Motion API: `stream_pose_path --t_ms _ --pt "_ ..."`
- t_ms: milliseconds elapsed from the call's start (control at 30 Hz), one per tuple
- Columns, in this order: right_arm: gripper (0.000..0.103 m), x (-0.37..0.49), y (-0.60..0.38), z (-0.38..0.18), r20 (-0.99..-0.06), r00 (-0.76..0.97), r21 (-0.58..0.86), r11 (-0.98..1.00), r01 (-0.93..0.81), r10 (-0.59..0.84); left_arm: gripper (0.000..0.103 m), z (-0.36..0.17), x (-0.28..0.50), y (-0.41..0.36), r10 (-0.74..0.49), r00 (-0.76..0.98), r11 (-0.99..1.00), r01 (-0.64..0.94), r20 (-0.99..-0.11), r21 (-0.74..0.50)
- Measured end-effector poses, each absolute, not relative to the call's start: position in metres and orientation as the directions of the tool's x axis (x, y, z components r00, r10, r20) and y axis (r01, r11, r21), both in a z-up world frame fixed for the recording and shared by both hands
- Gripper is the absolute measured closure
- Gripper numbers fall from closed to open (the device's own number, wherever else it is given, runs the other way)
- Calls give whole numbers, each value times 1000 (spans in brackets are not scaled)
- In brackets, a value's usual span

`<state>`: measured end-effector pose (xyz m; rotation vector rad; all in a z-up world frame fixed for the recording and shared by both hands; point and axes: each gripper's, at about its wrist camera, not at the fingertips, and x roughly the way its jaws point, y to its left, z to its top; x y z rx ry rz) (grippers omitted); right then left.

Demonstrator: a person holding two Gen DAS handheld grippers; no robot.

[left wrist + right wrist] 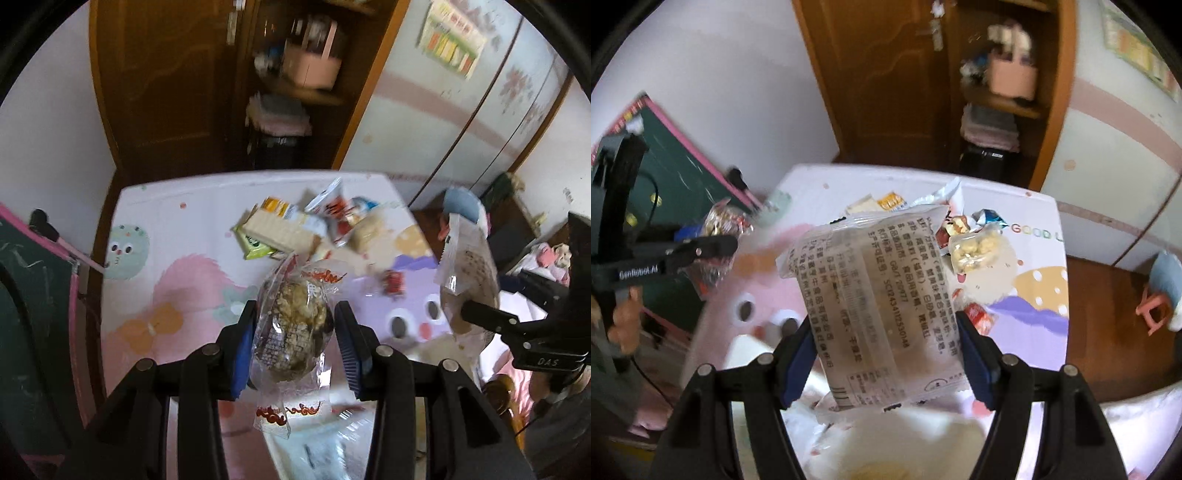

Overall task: Organize snacks
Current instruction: 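Carry both held snacks over the white tray and release them inside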

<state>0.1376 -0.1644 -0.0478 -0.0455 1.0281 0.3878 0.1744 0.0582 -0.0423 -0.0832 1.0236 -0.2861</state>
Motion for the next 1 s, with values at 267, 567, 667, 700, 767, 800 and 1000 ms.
stream_pose_path --t_ms 267,567,667,700,767,800,1000 --pt "32 44 -185 -15 -815 470 247 937 -247 339 63 -8 73 41 -276 522 960 183 -807 -210" --pt "32 -28 -192 -34 -871 396 235 954 -185 292 63 -47 18 -1 -276 434 957 205 -857 -204" --pt "32 -42 -191 -39 -889 370 222 961 -164 269 63 -55 11 -9 -280 418 955 212 -864 -207" --pt "32 -44 -191 -40 -896 365 209 965 -156 253 63 -56 8 -11 -278 417 955 215 -865 -203" --pt "32 -49 -193 -42 -909 349 193 972 -133 228 63 -59 5 -15 -274 408 955 218 -871 -199" --pt "32 -51 -194 -42 -911 344 196 973 -124 227 63 -60 4 -17 -273 402 956 218 -874 -198" --pt "32 -60 -203 -36 -910 356 194 977 -93 215 63 -65 -4 -25 -223 383 965 214 -897 -149"
